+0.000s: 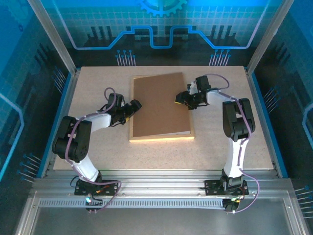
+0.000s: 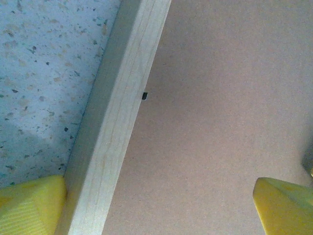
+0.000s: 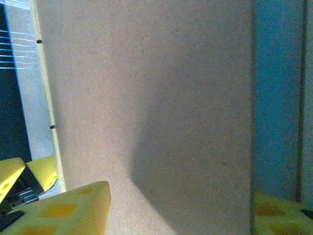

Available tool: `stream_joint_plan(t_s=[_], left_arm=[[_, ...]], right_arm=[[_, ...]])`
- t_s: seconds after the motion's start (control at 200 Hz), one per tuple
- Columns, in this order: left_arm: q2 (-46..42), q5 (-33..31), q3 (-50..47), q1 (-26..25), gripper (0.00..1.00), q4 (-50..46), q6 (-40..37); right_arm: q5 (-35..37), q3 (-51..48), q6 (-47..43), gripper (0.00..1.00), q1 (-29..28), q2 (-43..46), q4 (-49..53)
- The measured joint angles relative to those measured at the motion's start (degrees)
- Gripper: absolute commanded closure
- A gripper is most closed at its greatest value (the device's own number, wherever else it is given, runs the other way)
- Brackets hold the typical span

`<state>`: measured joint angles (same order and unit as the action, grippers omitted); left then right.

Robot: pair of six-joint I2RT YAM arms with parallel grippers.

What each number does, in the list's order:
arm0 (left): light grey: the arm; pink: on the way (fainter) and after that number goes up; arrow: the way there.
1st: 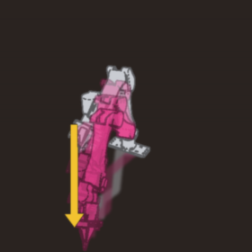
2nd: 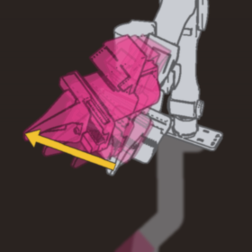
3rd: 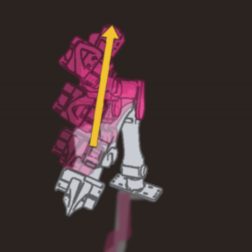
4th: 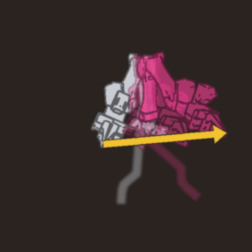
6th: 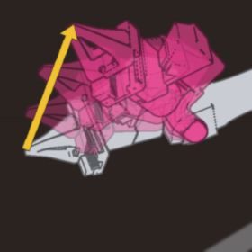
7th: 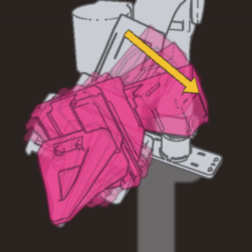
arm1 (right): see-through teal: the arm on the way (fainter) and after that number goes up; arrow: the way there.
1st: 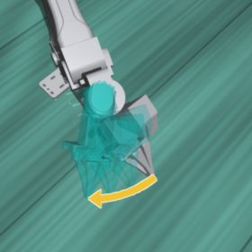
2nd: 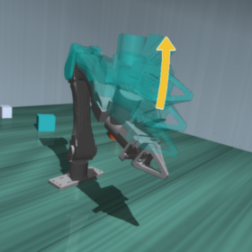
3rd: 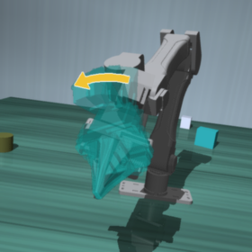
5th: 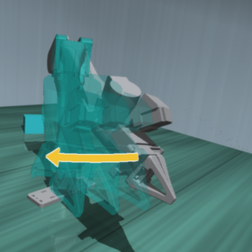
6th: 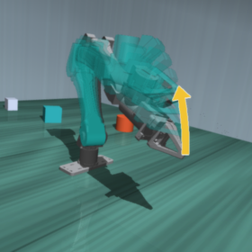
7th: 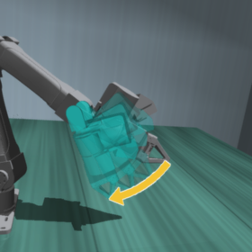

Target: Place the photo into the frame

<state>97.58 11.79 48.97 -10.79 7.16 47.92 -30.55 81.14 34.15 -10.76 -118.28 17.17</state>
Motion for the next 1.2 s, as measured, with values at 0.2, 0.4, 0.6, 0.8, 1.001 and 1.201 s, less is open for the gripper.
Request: stream_joint_plan(t_s=[0.2, 0.4, 0.6, 0.8, 1.001, 1.201], left_arm=[[0.1, 0.0, 0.1, 0.0, 0.01, -0.2, 0.0], [0.1, 0.0, 0.1, 0.0, 0.01, -0.2, 0.0], [0.1, 0.0, 0.1, 0.0, 0.01, -0.2, 0.0], [0.1, 0.0, 0.1, 0.0, 0.01, -0.2, 0.0], [0.1, 0.0, 0.1, 0.0, 0.01, -0.2, 0.0], [0.1, 0.0, 0.1, 0.0, 0.01, -0.2, 0.0]], right_arm=[[2.6, 1.7, -2.4, 0.41, -0.2, 0.3, 3.9], [6.9, 4.1, -5.2, 0.39, -1.5, 0.4, 8.2], [10.6, 5.6, -7.3, 0.35, -2.7, 0.4, 11.0], [12.5, 5.6, -8.3, 0.25, -2.7, 0.5, 12.4], [12.8, 5.7, -8.6, 0.24, -2.8, 0.5, 12.7], [14.3, 6.0, -8.8, 0.21, -3.4, 0.6, 13.2]])
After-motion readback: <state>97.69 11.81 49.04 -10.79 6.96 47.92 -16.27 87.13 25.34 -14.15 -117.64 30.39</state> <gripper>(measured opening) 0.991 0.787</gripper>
